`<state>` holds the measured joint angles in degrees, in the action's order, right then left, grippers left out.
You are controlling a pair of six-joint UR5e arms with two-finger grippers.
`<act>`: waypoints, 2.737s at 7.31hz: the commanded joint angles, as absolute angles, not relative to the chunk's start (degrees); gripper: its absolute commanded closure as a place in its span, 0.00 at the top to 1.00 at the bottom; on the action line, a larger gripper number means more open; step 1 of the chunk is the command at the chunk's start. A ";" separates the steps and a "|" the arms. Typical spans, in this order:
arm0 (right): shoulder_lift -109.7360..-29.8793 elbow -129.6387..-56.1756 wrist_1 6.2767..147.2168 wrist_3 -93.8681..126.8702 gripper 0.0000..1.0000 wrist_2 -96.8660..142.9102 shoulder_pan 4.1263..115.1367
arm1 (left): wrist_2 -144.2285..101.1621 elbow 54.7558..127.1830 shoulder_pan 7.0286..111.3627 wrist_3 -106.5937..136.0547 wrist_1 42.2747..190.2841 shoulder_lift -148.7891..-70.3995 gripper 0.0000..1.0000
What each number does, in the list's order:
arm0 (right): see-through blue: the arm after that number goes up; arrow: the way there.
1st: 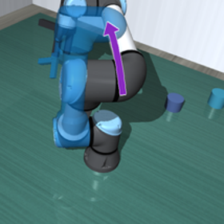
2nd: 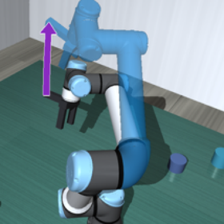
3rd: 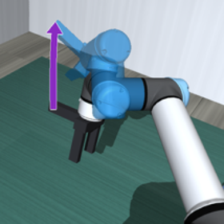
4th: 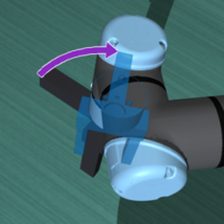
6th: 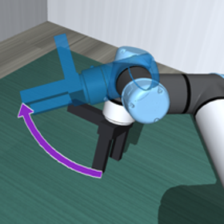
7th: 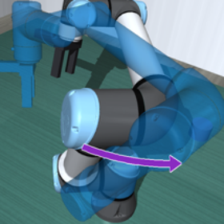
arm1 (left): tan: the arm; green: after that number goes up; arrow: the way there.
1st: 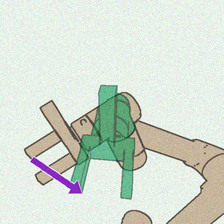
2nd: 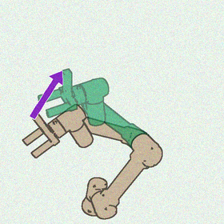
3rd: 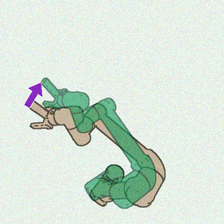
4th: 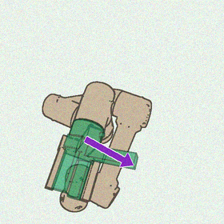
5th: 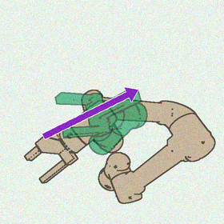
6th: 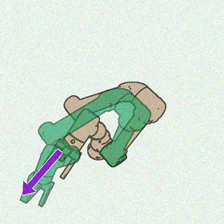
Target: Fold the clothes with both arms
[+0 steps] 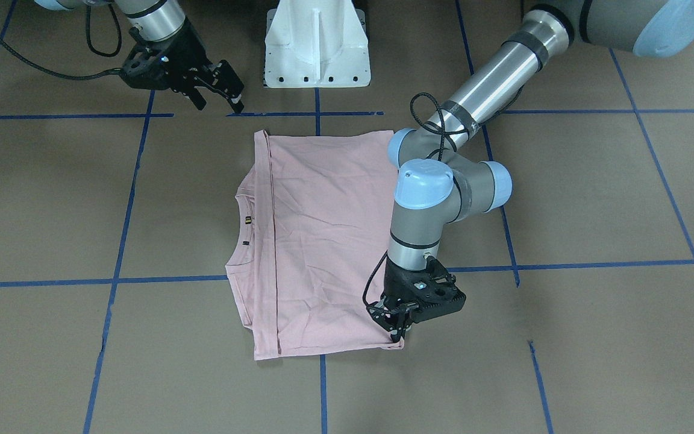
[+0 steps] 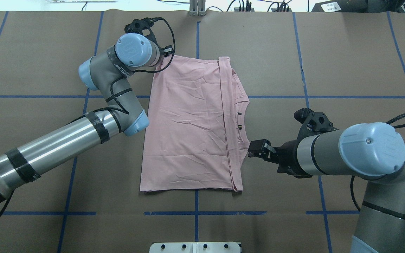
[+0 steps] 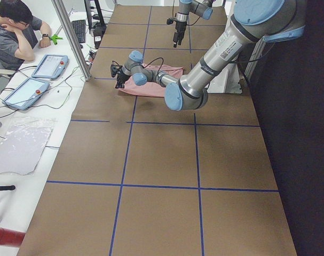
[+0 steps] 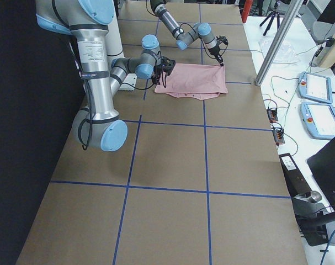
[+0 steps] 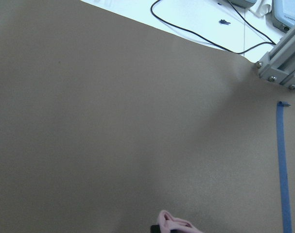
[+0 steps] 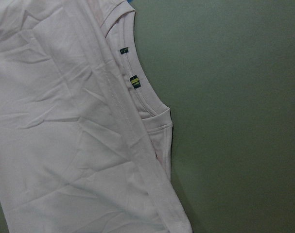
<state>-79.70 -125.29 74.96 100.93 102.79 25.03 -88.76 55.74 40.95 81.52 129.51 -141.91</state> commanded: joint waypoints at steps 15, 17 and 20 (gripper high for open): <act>-69.79 -119.27 94.22 76.64 1.00 104.94 30.06 | -92.46 109.87 13.71 117.59 97.03 -110.48 0.99; -69.79 -119.44 94.22 76.73 1.00 104.85 30.06 | -92.02 108.90 12.75 117.69 96.33 -111.09 0.97; -69.70 -119.44 94.22 77.34 1.00 104.85 30.15 | -91.76 108.63 12.74 117.69 96.15 -111.53 0.88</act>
